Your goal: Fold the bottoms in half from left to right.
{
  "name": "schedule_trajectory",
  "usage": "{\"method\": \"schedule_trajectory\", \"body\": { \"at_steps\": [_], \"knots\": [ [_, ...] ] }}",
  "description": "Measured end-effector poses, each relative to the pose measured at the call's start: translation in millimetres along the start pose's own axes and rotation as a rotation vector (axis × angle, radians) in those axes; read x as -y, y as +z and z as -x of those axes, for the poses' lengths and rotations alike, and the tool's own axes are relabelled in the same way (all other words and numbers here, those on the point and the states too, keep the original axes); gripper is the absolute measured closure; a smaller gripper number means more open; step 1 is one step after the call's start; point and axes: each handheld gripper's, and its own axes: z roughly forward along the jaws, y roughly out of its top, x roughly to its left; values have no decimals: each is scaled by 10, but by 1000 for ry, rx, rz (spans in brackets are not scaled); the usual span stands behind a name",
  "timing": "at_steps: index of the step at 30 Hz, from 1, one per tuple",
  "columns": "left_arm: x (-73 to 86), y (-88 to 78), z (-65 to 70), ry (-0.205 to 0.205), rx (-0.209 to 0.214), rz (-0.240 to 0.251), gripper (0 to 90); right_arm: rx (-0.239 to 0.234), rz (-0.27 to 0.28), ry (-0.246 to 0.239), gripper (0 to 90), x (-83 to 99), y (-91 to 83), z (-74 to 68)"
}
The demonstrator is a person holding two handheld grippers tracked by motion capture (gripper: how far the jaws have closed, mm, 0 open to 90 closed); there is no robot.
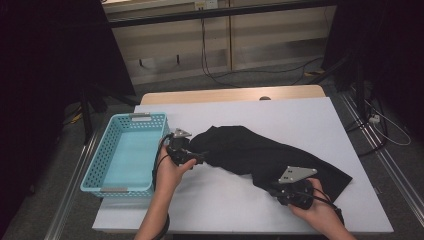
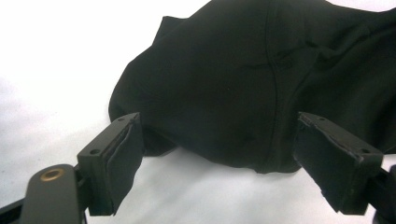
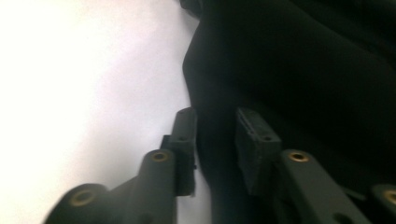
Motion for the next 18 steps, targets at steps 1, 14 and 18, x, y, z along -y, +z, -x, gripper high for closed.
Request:
{"method": "schedule_trajectory", "body": {
  "at_steps": [1,14,18],
  "knots": [
    [0,2,2,0,0,0,173,0,0,0,748,0,0,0],
    [-11,-29,-9,-4,-5,14,174,-116,-52,31,896,75,-218,77],
    [-18,-42,-2,-1,-2,15,173,-117,-69,25,892,106,-263,114]
  ]
}}
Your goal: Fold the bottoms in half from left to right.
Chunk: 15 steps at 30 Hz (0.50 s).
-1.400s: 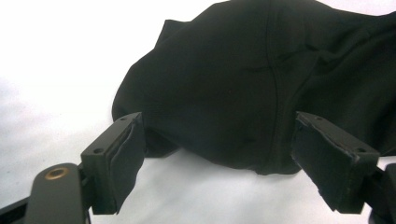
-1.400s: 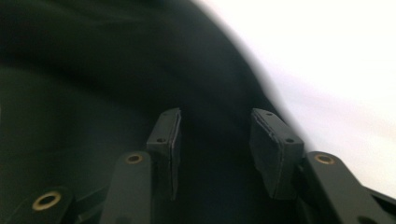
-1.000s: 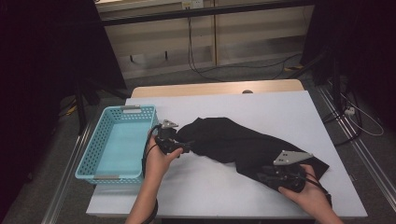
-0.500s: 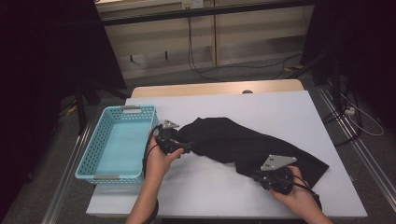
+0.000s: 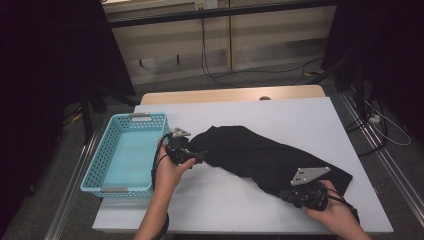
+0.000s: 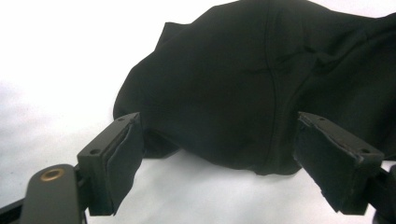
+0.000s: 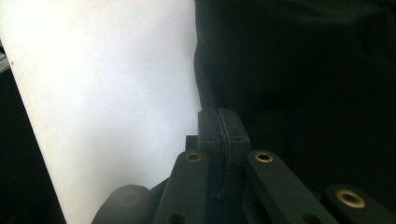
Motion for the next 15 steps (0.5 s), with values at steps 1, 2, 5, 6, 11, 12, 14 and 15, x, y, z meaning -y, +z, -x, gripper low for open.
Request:
{"method": "schedule_trajectory", "body": {
  "at_steps": [1,2,5,6,11,12,14,15],
  "knots": [
    [0,0,0,0,0,0,174,0,0,0,892,0,0,0],
    [0,2,1,0,1,-1,174,24,34,-17,839,-5,18,-20],
    [4,8,-2,-1,-2,-1,173,30,78,-32,701,-70,83,-96],
    [4,8,-2,-1,-2,-1,174,32,94,-42,700,-103,115,-130],
    [19,5,0,-2,-5,-3,174,85,114,-83,599,-231,275,-237],
    [23,2,-4,-2,-7,-3,174,89,106,-75,584,-277,360,-232],
    [34,-5,-10,-4,-7,-5,173,89,92,-81,585,-288,406,-228],
    [38,-8,-12,-8,-8,-4,174,87,83,-79,600,-299,456,-222]
  ]
}}
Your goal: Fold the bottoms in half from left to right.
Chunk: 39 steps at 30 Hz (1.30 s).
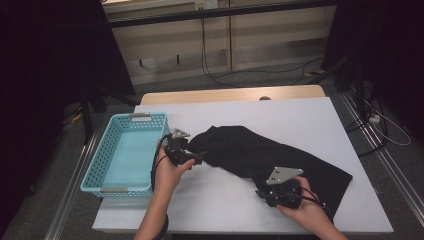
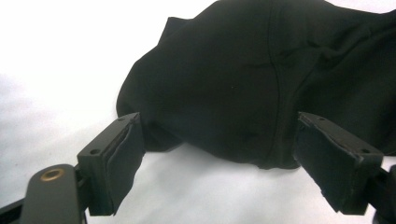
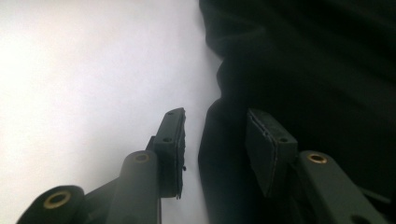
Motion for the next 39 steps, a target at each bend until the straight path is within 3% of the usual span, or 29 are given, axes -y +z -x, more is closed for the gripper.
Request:
{"method": "schedule_trajectory", "body": {
  "at_steps": [1,4,5,7,10,14,19,28,31,39],
  "knots": [
    [4,-6,-5,0,-1,-1,173,-3,-4,8,664,-6,-1,9],
    [13,-16,-18,-2,-7,1,174,1,3,14,718,-4,8,28],
    [17,-14,-18,-4,-10,4,174,6,-3,11,814,-18,16,39],
    [22,-17,-17,1,-10,0,174,17,-6,11,867,-32,33,59],
    [22,-19,-13,2,-5,0,174,6,-11,14,876,-42,32,79],
    [17,-28,-25,-10,-6,7,175,-58,-16,42,880,3,-89,81],
    [18,-30,-77,-38,-32,19,203,-109,-44,8,881,80,-241,32],
    [26,18,-135,-59,-48,13,234,-130,-39,23,881,158,-365,110],
    [26,57,-186,-76,-85,22,291,-131,-45,20,881,169,-375,115],
    [6,142,-256,-74,-92,11,446,-132,-41,36,881,203,-436,173]
  ]
}}
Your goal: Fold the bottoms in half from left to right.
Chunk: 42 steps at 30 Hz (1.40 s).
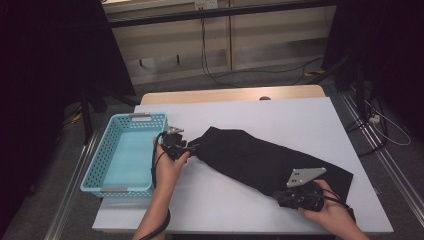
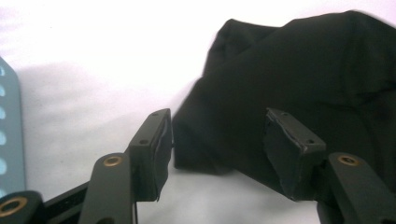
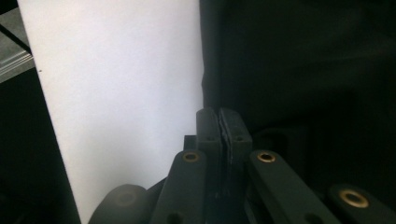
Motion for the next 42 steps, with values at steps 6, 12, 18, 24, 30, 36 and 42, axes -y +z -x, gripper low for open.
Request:
{"method": "schedule_trajectory", "body": {
  "at_steps": [6,12,18,24,30,36,42],
  "knots": [
    [39,131,-53,-4,-8,-57,575,3,0,5,881,20,-21,26],
    [-9,108,-80,-8,-4,-85,874,4,-6,8,881,33,-52,49],
    [-200,-64,-99,13,-57,-63,886,-5,-3,15,882,48,-84,66],
    [-218,-109,-108,-7,-93,-65,734,-33,9,7,879,29,-49,2],
    [-191,93,-46,-23,36,-57,531,-39,6,7,878,26,-33,5],
    [-260,299,20,21,66,-17,478,-34,36,24,832,28,-26,26],
    [-275,450,30,35,83,-21,557,-6,93,60,546,0,-36,39]
  ]
}}
